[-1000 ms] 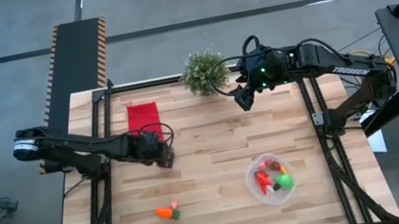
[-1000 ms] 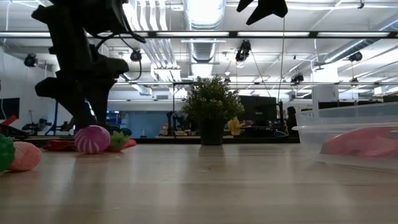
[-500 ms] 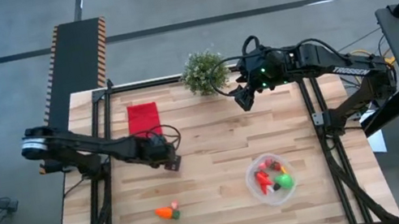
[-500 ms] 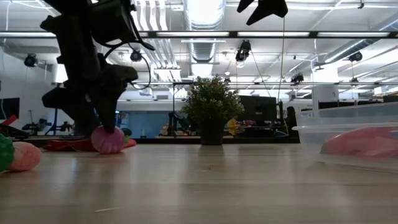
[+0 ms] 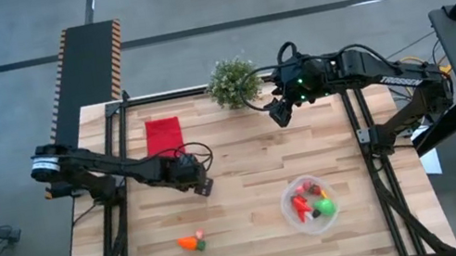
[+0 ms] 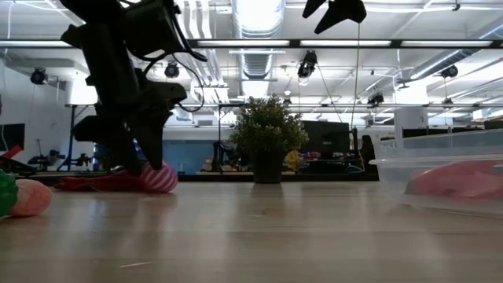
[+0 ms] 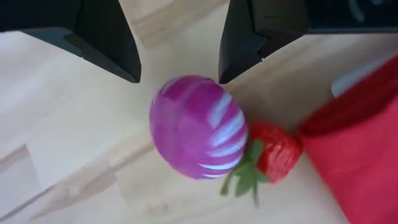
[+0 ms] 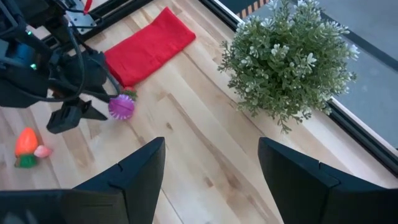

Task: Pick and placing Produce into tupperware
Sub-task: Put the purple onion into the transparent bin

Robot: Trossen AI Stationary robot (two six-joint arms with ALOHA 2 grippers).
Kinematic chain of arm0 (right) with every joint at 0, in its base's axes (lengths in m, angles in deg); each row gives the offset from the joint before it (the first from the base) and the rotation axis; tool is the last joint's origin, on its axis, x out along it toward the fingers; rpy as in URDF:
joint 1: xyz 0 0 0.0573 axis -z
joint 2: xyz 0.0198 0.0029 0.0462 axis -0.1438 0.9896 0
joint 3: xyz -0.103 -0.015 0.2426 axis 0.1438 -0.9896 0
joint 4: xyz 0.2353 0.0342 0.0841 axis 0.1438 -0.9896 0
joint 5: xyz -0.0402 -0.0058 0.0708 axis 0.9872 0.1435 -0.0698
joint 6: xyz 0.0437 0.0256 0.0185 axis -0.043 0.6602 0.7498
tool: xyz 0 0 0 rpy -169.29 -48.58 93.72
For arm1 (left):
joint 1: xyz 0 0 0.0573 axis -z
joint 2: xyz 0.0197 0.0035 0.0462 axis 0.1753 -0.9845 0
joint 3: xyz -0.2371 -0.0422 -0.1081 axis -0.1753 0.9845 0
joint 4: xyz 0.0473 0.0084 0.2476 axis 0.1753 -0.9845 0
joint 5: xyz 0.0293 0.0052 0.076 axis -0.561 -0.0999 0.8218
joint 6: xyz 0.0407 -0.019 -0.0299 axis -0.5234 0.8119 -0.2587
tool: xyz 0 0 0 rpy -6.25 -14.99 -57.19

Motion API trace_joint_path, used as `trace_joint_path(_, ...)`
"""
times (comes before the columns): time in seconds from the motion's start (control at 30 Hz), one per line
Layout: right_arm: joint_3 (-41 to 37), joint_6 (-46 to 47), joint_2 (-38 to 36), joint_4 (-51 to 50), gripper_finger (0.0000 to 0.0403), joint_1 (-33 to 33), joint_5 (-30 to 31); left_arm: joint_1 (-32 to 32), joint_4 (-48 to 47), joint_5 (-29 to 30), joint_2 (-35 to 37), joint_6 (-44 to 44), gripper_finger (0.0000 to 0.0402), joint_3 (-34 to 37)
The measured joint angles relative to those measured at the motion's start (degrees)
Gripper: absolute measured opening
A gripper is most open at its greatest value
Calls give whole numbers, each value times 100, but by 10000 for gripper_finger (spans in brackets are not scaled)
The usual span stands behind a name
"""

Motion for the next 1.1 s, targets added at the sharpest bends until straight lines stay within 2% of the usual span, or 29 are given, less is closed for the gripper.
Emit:
trace_joint_path(0.33,0,125,0,-127,249,1,-2,-184,-30,97,238,-386,202,-177)
trace_joint_path(0.47,-1,142,0,-144,249,0,-1,-243,-32,418,577,-638,202,-463)
trace_joint_path(0.63,0,151,0,-133,249,1,-2,-479,-270,623,611,-1083,212,-738)
trace_joint_path(0.83,0,181,0,-138,249,-1,-2,-637,-396,382,451,-1736,261,-755)
trace_joint_path(0.9,0,197,0,-159,249,-1,-2,-641,-419,375,457,-2209,271,-755)
trace_joint_path(1.0,-2,197,0,-176,249,0,-2,-627,-419,339,457,-3115,272,-766)
trace_joint_path(1.1,-1,197,0,-189,249,-1,-2,-619,-400,44,464,-3214,263,-857)
